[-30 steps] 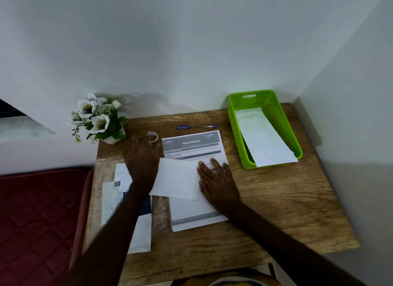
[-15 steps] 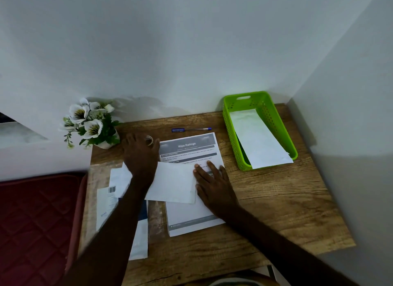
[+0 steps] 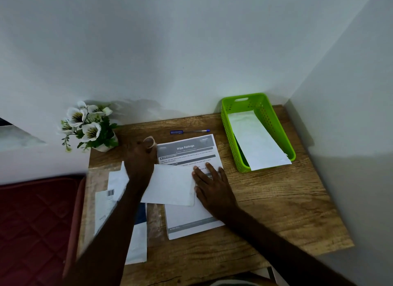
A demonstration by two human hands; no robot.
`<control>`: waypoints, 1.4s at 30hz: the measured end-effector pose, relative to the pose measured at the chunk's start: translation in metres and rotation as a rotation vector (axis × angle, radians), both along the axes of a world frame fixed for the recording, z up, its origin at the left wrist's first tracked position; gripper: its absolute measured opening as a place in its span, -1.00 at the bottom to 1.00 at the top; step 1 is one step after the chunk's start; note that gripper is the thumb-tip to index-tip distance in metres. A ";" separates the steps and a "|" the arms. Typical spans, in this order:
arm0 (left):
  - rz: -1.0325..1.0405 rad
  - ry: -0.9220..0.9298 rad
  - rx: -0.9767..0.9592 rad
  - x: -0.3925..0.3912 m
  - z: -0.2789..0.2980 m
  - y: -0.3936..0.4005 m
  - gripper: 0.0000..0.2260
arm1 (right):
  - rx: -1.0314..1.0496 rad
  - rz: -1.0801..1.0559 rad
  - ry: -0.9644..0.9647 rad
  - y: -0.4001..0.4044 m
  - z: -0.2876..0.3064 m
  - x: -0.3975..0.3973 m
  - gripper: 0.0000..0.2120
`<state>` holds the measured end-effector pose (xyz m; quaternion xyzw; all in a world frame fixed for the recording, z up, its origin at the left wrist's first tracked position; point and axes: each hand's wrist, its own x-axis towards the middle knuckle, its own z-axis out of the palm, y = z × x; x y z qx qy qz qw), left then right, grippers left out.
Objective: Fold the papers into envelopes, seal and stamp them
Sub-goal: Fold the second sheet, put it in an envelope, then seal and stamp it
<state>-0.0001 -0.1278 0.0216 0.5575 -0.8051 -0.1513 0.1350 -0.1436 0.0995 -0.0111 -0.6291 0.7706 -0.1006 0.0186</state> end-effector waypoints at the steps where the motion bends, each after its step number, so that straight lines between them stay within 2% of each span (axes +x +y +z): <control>1: -0.027 0.100 0.040 0.002 0.005 0.005 -0.73 | 0.015 0.003 -0.003 -0.001 0.001 0.000 -0.53; 4: -0.120 0.454 0.195 0.009 0.021 0.021 -0.74 | 0.060 -0.007 -0.040 -0.005 0.013 0.000 -0.51; 5: -0.157 0.511 0.228 0.011 0.026 0.026 -0.76 | 0.039 -0.038 -0.090 -0.007 0.018 0.002 -0.51; 7: -0.218 0.551 0.296 0.013 0.037 0.038 -0.77 | -0.060 -0.159 -0.354 -0.010 0.031 0.006 -0.54; 10: -0.321 0.515 0.330 0.017 0.048 0.056 -0.81 | -0.225 -0.302 -0.728 -0.019 0.060 0.009 -0.57; 15: -0.400 0.493 0.427 0.020 0.050 0.073 -0.66 | -0.389 -0.325 -1.064 -0.028 0.096 0.009 -0.66; 18: -0.412 0.519 0.455 0.018 0.050 0.079 -0.63 | -0.440 -0.335 -1.111 -0.027 0.100 0.010 -0.70; 24: -0.429 0.542 0.509 0.019 0.050 0.082 -0.65 | -0.483 -0.311 -1.056 -0.027 0.096 0.004 -0.86; 30: -0.442 0.487 0.505 0.018 0.050 0.083 -0.67 | -0.457 -0.447 -1.091 -0.032 0.094 0.007 -0.86; 36: -0.484 0.404 0.499 0.015 0.054 0.077 -0.62 | -0.367 -0.696 -1.417 -0.036 0.096 0.010 -0.86; 40: -0.515 0.374 0.509 0.015 0.051 0.070 -0.60 | -0.356 -0.881 -1.601 -0.037 0.103 0.010 -0.98; 42: -0.507 0.346 0.506 0.017 0.049 0.065 -0.63 | -0.371 -0.976 -1.672 -0.038 0.105 0.005 -0.96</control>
